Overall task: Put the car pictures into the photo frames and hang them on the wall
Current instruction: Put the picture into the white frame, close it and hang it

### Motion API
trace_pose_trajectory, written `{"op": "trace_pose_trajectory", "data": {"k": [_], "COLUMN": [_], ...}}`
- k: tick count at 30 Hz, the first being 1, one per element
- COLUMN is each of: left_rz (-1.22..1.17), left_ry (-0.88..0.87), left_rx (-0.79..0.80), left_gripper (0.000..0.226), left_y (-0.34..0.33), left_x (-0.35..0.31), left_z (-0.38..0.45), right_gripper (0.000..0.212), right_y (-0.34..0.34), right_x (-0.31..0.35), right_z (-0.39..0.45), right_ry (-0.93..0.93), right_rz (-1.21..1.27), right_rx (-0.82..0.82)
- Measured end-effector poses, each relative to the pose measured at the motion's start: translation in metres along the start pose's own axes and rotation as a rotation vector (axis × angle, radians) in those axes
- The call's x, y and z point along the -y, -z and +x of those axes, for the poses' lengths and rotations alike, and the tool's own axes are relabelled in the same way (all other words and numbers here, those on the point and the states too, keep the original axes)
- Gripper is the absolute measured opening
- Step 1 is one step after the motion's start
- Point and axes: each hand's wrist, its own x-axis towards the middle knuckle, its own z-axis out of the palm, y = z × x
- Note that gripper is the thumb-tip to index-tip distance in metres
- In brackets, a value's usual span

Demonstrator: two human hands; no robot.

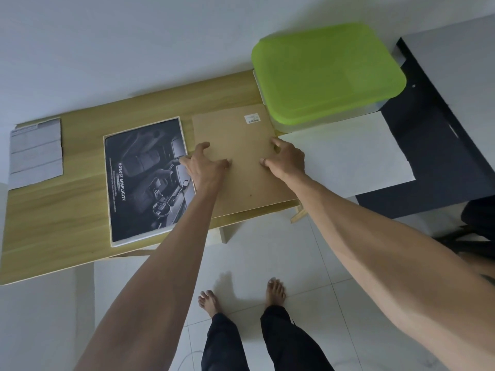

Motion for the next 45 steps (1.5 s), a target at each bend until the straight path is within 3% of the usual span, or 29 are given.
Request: {"op": "trace_pose_trajectory", "data": {"k": [3,6,8,9,10,12,14,20,28,45], "left_rz": [-0.035,-0.057,-0.076,-0.062,-0.053,-0.029,-0.049,-0.078,0.014,0.276], "left_ry": [0.009,0.001,-0.019,-0.033,-0.071,-0.112,-0.154,-0.180,-0.130,-0.177], "left_rx": [-0.002,-0.004,-0.004,-0.007,-0.015,0.004,-0.005,-0.044,-0.055,-0.138], "left_gripper": [0.071,0.033,0.044,0.033,0.038,0.071,0.078,0.080,0.078,0.065], "left_y": [0.010,0.021,0.029,0.034,0.040,0.053,0.070,0.128,0.183,0.182], "left_x": [0.006,0.012,0.011,0.015,0.016,0.018,0.026,0.068,0.118,0.146], "left_z": [0.002,0.007,0.007,0.010,0.011,0.013,0.018,0.040,0.065,0.065], "right_gripper": [0.075,0.074,0.074,0.074,0.075,0.077,0.077,0.074,0.077,0.072], "right_y": [-0.001,-0.003,-0.004,-0.005,-0.006,-0.009,-0.015,-0.065,-0.139,-0.178], "right_x": [0.000,0.008,0.015,0.018,0.023,0.033,0.046,0.094,0.121,0.122], "right_z": [-0.002,-0.008,-0.012,-0.014,-0.017,-0.022,-0.026,-0.040,-0.056,-0.057], "right_ry": [0.014,0.053,0.073,0.084,0.095,0.120,0.153,0.246,0.234,0.208], "right_rz": [0.019,0.021,0.016,0.009,0.006,0.030,0.060,0.088,0.006,-0.222], "right_rx": [0.040,0.053,0.043,0.039,0.037,0.026,0.013,0.044,0.083,0.021]}}
